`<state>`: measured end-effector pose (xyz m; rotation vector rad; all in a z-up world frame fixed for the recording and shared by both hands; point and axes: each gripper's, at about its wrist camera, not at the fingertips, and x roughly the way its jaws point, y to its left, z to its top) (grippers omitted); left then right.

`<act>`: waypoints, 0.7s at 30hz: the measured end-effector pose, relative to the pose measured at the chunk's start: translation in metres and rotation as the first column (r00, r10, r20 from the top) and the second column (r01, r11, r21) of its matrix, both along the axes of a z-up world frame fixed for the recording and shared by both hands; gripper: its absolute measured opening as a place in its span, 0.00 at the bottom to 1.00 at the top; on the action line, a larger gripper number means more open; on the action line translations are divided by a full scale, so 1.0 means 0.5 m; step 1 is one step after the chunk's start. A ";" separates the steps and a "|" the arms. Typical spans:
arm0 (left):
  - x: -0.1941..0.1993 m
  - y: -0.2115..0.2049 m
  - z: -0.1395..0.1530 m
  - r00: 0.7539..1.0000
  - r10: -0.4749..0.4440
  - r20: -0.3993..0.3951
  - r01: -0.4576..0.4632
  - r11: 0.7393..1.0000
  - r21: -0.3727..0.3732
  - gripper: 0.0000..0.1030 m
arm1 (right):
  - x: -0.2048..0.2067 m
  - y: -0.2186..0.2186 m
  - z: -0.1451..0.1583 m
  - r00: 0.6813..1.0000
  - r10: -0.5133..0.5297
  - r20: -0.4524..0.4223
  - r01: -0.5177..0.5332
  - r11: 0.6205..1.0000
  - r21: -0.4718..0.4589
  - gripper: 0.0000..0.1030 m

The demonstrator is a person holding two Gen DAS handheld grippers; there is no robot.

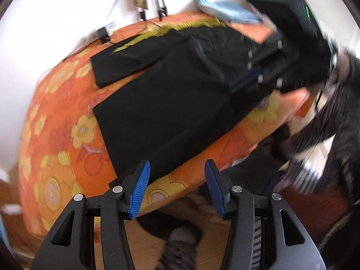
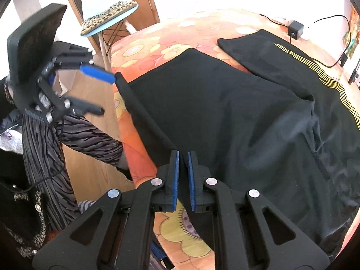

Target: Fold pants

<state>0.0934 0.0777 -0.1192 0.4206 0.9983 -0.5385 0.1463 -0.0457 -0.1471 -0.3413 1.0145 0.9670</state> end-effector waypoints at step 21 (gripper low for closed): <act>0.052 0.069 -0.027 0.995 -0.015 -0.094 0.022 0.997 0.069 0.50 | -0.022 -0.008 -0.006 1.000 0.027 -0.002 -0.027 1.000 -0.009 0.09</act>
